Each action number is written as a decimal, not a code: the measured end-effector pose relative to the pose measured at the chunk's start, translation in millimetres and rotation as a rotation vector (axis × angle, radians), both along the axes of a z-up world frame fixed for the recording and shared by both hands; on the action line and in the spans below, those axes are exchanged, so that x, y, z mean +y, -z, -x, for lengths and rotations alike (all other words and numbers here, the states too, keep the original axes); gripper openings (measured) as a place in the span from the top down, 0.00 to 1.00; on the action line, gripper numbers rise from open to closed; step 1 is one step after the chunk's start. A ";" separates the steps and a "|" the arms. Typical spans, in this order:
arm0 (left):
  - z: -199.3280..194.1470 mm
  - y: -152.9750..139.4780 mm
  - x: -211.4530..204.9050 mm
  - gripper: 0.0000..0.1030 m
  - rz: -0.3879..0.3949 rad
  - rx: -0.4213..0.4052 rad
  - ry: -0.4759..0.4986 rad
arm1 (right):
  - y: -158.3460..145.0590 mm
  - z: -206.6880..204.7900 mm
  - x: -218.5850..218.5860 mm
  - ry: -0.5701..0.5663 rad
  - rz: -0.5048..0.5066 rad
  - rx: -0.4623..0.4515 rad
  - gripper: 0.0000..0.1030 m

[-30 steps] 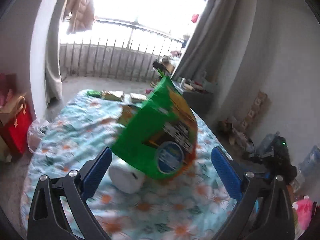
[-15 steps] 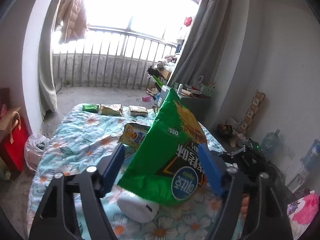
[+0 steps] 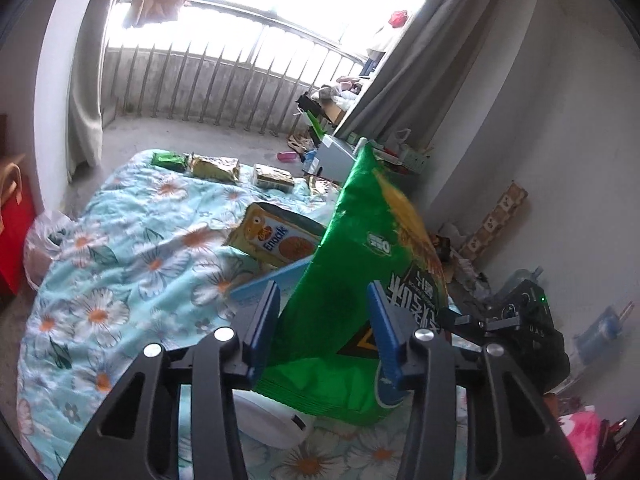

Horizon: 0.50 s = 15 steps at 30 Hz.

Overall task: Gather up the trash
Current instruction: 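Grasp the green chip bag with both tools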

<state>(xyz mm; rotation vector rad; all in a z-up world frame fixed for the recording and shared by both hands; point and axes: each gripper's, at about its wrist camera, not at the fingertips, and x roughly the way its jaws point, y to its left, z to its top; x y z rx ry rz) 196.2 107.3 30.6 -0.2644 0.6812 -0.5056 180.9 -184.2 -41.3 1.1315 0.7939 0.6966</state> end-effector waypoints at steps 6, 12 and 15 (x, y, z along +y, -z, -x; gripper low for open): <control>20.2 -8.1 -13.6 0.58 0.034 0.005 0.064 | -25.5 24.4 -14.6 0.031 0.044 -0.051 0.73; 53.2 -7.0 -43.9 0.58 0.083 0.061 0.193 | -44.3 70.6 -33.1 0.081 0.096 -0.038 0.72; 68.2 -2.1 -60.9 0.58 0.083 0.089 0.261 | -42.0 88.1 -42.1 0.113 0.130 0.027 0.68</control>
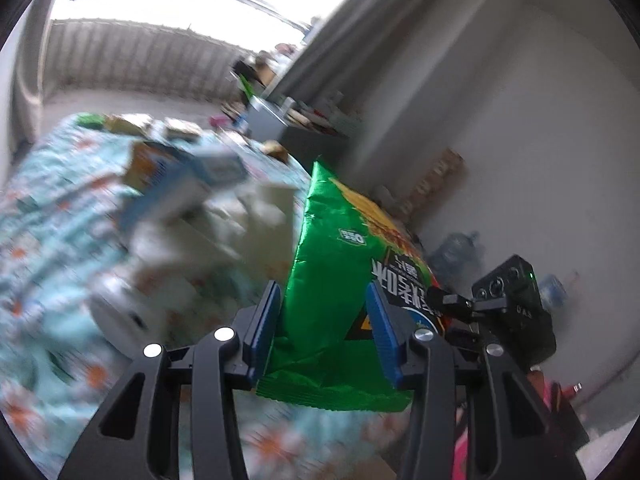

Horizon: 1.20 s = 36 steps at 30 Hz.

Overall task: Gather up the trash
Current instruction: 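Grasp the green chip bag with both tools, then grasp the white paper cup with the left tool while the right tool holds the chip bag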

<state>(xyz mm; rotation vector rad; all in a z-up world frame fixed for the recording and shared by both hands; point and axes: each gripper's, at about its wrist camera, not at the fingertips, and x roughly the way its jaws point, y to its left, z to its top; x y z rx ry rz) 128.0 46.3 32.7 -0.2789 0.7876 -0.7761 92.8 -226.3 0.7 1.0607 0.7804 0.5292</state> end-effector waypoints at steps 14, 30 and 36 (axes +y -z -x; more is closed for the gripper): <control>22.7 53.9 -49.3 0.58 -0.226 -0.006 0.046 | 62.9 29.7 -25.9 0.096 0.030 0.241 0.44; 15.1 97.2 -83.5 0.58 -0.340 0.046 0.116 | 61.8 29.2 -16.7 0.029 0.150 0.199 0.70; 10.9 88.0 -82.9 0.58 -0.320 0.018 0.117 | 59.3 27.4 -17.8 0.042 0.190 0.179 0.74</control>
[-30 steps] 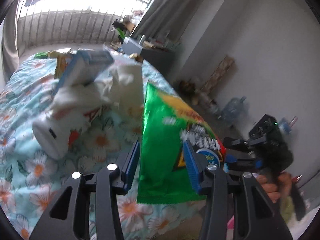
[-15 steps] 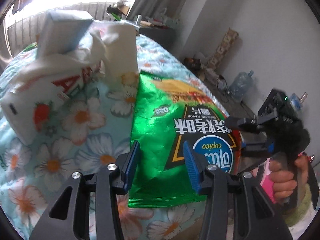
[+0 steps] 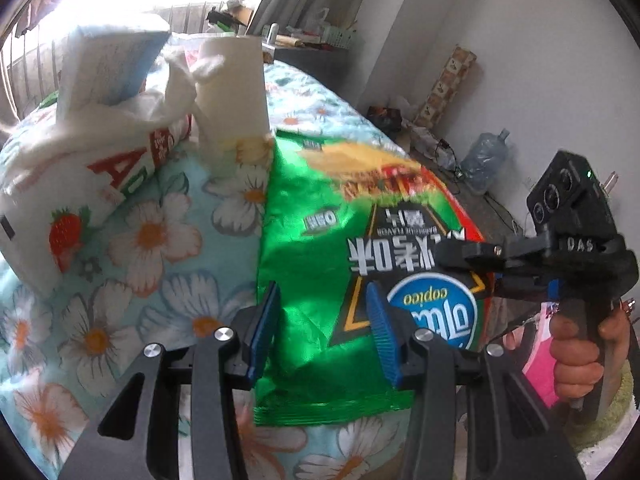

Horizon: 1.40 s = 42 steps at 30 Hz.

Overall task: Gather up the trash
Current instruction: 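Grasp the white paper cup with the left tool while the right tool holds the chip bag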

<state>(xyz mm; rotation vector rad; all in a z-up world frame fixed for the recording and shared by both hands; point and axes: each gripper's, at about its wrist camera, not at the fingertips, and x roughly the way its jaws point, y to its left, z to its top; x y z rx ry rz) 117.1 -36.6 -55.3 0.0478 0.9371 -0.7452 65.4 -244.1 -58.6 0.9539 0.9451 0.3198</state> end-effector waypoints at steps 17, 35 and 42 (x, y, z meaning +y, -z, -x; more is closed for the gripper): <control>-91.0 -94.8 -18.2 0.40 0.014 -0.290 -0.129 | -3.0 20.5 -42.3 0.092 -0.003 -0.029 0.75; -162.7 -59.9 -77.5 0.40 -0.329 -0.250 -0.124 | 1.3 24.0 -54.0 0.081 -0.040 -0.048 0.75; -151.1 -57.2 -84.6 0.40 -0.411 -0.242 -0.040 | 2.2 26.3 -56.0 0.081 -0.044 -0.054 0.74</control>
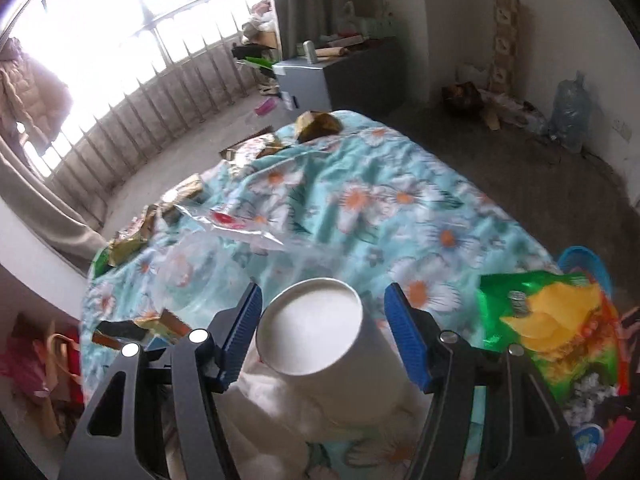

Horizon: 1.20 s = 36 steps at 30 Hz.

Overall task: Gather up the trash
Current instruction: 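Grasp the white paper cup with the left tool while the right tool holds the chip bag, then carry the paper cup and chip bag over the blue wastebasket and open both tools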

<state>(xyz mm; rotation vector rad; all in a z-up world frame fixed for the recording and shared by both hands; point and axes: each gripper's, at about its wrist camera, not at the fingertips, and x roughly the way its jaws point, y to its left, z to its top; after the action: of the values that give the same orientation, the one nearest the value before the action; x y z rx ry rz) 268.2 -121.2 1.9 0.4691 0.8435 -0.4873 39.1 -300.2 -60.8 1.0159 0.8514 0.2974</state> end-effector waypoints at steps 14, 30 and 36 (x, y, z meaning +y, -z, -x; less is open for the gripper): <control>67.7 1.0 -6.2 0.40 0.053 -0.079 0.132 | -0.7 1.6 -0.1 0.001 -0.006 -0.002 0.74; 77.3 2.4 10.2 0.47 0.055 -0.128 0.092 | -16.0 12.9 -2.9 0.031 0.008 -0.053 0.75; 93.0 -16.9 19.6 0.47 0.120 -0.147 0.088 | -30.9 19.1 -4.4 0.040 0.036 -0.096 0.75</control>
<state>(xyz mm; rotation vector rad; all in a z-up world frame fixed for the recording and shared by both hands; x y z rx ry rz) 175.2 -101.6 18.8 0.4272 0.6506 -0.5742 20.0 -304.5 -30.0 0.9760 0.7462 0.2933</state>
